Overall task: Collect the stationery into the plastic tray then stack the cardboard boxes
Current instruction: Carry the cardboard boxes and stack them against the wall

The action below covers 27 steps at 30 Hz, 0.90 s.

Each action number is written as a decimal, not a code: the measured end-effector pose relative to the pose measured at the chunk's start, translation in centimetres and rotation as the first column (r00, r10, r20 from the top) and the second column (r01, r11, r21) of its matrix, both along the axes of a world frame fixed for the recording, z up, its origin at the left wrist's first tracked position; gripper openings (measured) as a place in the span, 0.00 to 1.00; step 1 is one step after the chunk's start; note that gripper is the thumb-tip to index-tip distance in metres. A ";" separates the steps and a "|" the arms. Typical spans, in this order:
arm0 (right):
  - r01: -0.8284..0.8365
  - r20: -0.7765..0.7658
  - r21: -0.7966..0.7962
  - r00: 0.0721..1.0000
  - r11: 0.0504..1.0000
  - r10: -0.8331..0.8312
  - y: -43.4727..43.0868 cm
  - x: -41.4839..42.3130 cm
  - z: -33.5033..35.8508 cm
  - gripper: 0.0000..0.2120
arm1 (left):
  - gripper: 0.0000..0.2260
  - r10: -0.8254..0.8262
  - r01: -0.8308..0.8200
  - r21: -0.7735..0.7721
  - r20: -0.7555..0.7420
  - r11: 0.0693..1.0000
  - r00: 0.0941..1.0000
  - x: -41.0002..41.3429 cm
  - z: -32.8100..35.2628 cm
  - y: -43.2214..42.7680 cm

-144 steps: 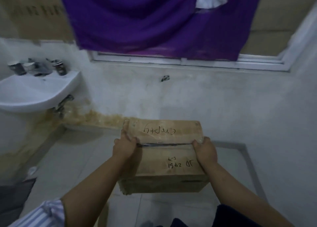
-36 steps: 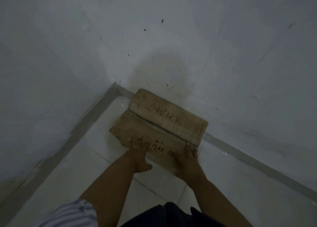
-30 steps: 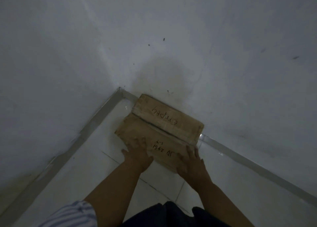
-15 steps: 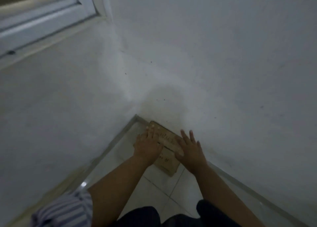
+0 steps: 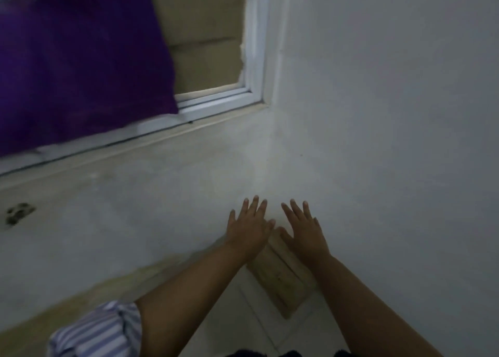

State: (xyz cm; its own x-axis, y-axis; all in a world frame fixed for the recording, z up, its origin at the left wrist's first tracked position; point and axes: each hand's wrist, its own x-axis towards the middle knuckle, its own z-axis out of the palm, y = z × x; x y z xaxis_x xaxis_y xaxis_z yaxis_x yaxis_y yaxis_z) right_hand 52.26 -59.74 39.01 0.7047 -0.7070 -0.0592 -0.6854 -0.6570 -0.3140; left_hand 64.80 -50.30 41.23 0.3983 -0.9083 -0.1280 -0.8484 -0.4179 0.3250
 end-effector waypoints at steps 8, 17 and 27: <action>-0.326 0.006 0.013 0.945 0.945 0.326 9.5 6.2 1.4 0.31 | 0.27 0.286 -0.286 -0.020 0.005 0.958 0.958 3.6 0.8 14.0; -0.618 0.098 0.007 0.783 0.786 0.614 23.6 11.3 0.9 0.29 | 0.28 0.601 -0.601 -0.012 0.010 0.799 0.799 3.5 0.9 31.0; -0.871 0.082 0.048 0.491 0.488 0.868 41.9 11.2 -0.1 0.29 | 0.28 0.875 -0.874 0.051 0.001 0.484 0.485 -3.7 0.3 49.6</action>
State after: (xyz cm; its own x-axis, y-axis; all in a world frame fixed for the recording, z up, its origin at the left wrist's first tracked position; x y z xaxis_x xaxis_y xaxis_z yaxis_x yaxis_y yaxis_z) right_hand 63.43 -17.87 38.92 0.9617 0.2719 -0.0349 0.2358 -0.8855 -0.4003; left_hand 61.13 -0.69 41.52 0.9808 -0.0879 -0.1741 -0.0317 -0.9527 0.3022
